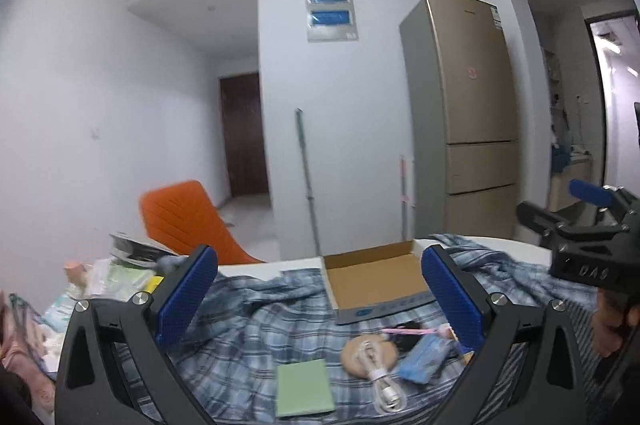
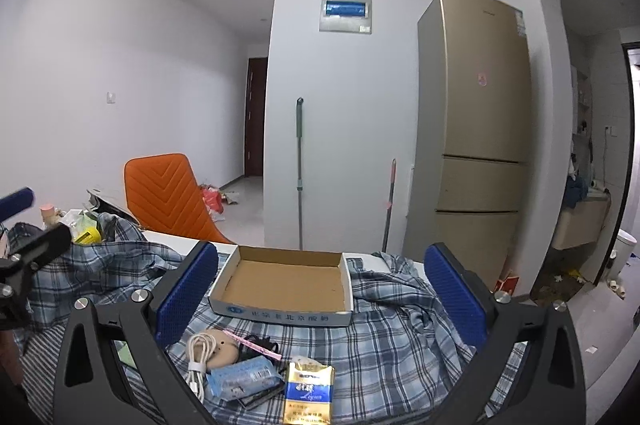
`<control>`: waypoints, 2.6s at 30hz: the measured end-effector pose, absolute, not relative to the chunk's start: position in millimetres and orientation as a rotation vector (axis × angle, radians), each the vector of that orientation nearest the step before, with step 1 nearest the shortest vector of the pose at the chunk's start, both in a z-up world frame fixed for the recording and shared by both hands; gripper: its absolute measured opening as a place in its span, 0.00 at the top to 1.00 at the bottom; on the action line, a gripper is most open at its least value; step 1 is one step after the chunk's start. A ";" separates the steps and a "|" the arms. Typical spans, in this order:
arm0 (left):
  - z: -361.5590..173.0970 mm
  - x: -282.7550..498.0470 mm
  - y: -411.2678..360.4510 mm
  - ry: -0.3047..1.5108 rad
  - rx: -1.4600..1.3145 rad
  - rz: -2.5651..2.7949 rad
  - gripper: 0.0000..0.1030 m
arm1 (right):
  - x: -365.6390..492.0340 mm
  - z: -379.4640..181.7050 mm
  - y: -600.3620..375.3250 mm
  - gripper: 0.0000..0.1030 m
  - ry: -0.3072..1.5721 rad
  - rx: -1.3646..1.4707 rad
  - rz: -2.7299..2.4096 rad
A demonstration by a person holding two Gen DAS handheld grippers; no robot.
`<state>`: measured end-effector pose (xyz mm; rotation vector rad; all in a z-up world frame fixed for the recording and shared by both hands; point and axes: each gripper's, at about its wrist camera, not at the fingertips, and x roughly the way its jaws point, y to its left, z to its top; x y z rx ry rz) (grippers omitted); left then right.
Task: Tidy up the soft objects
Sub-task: 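Move both tools toward the items in front of the box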
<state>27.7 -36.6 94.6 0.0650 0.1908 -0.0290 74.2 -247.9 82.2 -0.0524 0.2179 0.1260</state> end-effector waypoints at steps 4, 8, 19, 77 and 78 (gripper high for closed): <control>104.1 53.6 -42.1 0.232 0.045 -0.032 0.00 | 92.2 86.4 -248.5 0.00 0.257 -0.045 0.132; 98.5 77.2 -44.9 0.267 0.044 -0.029 0.00 | 110.5 81.2 -250.5 0.00 0.293 -0.038 0.134; 42.3 137.1 -44.5 0.468 0.045 -0.036 0.00 | 165.1 27.3 -248.0 0.00 0.465 -0.021 0.147; 9.9 90.6 -0.5 0.632 -0.053 0.099 0.00 | 172.5 -37.4 -215.3 0.01 0.786 -0.046 0.324; 7.6 90.3 1.4 0.638 -0.055 0.102 0.00 | 173.6 -39.3 -212.2 0.02 0.799 -0.037 0.338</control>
